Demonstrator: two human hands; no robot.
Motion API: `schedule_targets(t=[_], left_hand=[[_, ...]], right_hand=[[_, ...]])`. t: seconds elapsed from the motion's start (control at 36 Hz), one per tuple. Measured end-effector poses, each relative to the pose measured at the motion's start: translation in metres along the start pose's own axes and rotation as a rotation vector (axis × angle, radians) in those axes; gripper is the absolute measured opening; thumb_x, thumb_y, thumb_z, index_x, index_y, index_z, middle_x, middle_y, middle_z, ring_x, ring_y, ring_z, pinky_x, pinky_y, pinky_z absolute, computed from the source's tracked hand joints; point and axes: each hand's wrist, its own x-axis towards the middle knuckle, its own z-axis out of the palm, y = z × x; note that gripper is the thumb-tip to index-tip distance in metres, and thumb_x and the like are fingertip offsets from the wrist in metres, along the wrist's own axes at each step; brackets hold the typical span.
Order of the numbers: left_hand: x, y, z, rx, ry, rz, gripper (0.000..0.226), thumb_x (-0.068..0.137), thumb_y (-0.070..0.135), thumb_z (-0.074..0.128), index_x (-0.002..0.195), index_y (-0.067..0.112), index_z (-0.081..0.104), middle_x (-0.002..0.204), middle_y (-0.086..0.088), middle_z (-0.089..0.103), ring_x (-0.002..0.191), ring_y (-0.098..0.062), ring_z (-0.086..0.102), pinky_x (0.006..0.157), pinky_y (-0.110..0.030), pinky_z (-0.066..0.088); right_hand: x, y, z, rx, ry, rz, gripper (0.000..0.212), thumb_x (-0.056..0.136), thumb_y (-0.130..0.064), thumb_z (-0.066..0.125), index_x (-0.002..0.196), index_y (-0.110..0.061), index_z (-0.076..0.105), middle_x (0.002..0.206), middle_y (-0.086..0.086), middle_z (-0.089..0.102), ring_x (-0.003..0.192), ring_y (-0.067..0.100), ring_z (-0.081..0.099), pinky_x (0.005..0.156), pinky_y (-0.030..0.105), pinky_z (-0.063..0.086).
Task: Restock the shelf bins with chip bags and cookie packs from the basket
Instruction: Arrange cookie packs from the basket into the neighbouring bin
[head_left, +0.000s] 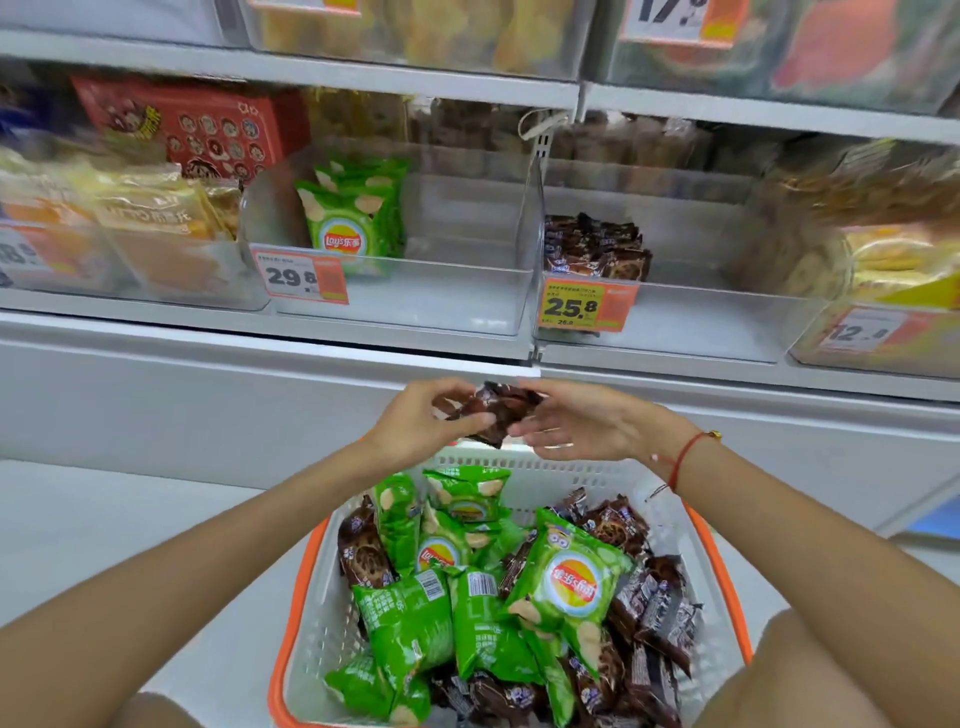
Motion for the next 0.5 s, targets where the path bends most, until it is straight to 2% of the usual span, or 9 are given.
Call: schedule_targets(t=[0.03, 0.08, 0.17, 0.22, 0.28, 0.36, 0.42, 0.5], left_hand=[[0.001, 0.003, 0.000, -0.080, -0.003, -0.039, 0.015, 0.084, 0.023, 0.072, 0.096, 0.016, 0.068, 0.083, 0.006, 0.069, 0.069, 0.007, 0.060, 0.069, -0.010, 0.045], [0.002, 0.006, 0.000, -0.197, -0.019, -0.141, 0.022, 0.087, 0.032, 0.068, 0.101, 0.015, 0.070, 0.093, 0.002, 0.072, 0.085, -0.001, 0.065, 0.080, -0.016, 0.049], [0.005, 0.006, 0.003, -0.254, -0.004, -0.243, 0.037, 0.086, 0.044, 0.065, 0.109, 0.016, 0.070, 0.105, 0.000, 0.071, 0.101, -0.009, 0.064, 0.092, -0.025, 0.050], [0.006, 0.010, 0.006, -0.258, -0.007, -0.259, 0.037, 0.087, 0.045, 0.063, 0.111, 0.017, 0.070, 0.105, 0.001, 0.072, 0.102, -0.009, 0.064, 0.086, -0.020, 0.050], [0.005, 0.016, 0.009, -0.260, -0.030, -0.259, 0.033, 0.089, 0.044, 0.061, 0.109, 0.020, 0.072, 0.103, 0.003, 0.073, 0.097, -0.004, 0.064, 0.072, -0.009, 0.048], [0.003, 0.023, 0.013, -0.317, -0.057, -0.255, 0.027, 0.090, 0.040, 0.061, 0.108, 0.023, 0.072, 0.099, 0.006, 0.074, 0.082, 0.007, 0.065, 0.062, 0.000, 0.044], [0.002, 0.027, 0.014, -0.339, -0.078, -0.252, 0.027, 0.090, 0.038, 0.062, 0.111, 0.023, 0.071, 0.101, 0.005, 0.073, 0.085, 0.005, 0.066, 0.066, -0.003, 0.046], [0.004, 0.025, 0.012, -0.376, -0.072, -0.262, 0.030, 0.087, 0.035, 0.066, 0.116, 0.026, 0.067, 0.110, 0.001, 0.071, 0.104, -0.008, 0.064, 0.088, -0.020, 0.049]], right_hand=[[-0.003, -0.001, -0.001, -0.003, 0.007, -0.023, 0.039, 0.093, -0.051, 0.048, 0.086, -0.015, 0.059, 0.071, -0.001, 0.069, 0.061, 0.009, 0.057, 0.057, 0.018, 0.048], [-0.004, -0.002, -0.005, -0.033, 0.056, -0.086, 0.049, 0.091, -0.060, 0.044, 0.089, -0.014, 0.060, 0.069, -0.002, 0.065, 0.058, 0.008, 0.053, 0.055, 0.018, 0.045], [-0.005, -0.002, -0.005, -0.139, 0.182, -0.214, 0.052, 0.085, -0.065, 0.050, 0.095, -0.016, 0.065, 0.081, -0.002, 0.062, 0.068, 0.011, 0.055, 0.063, 0.022, 0.045], [-0.006, -0.002, -0.005, -0.197, 0.244, -0.305, 0.042, 0.086, -0.059, 0.055, 0.099, -0.020, 0.064, 0.092, -0.001, 0.064, 0.083, 0.015, 0.059, 0.073, 0.025, 0.048], [-0.008, -0.002, -0.005, -0.236, 0.237, -0.358, 0.032, 0.088, -0.050, 0.059, 0.103, -0.022, 0.063, 0.102, 0.001, 0.067, 0.094, 0.016, 0.061, 0.081, 0.026, 0.049], [-0.010, -0.001, -0.005, -0.246, 0.188, -0.353, 0.027, 0.088, -0.034, 0.066, 0.109, -0.019, 0.064, 0.100, 0.002, 0.069, 0.088, 0.012, 0.063, 0.082, 0.026, 0.048], [-0.010, -0.001, -0.007, -0.244, 0.205, -0.364, 0.031, 0.086, -0.026, 0.070, 0.114, -0.014, 0.063, 0.101, 0.005, 0.069, 0.086, 0.012, 0.063, 0.080, 0.026, 0.047], [-0.012, -0.001, -0.012, -0.181, 0.241, -0.408, 0.034, 0.083, -0.022, 0.073, 0.114, -0.013, 0.063, 0.107, 0.005, 0.069, 0.090, 0.011, 0.064, 0.076, 0.022, 0.047]])
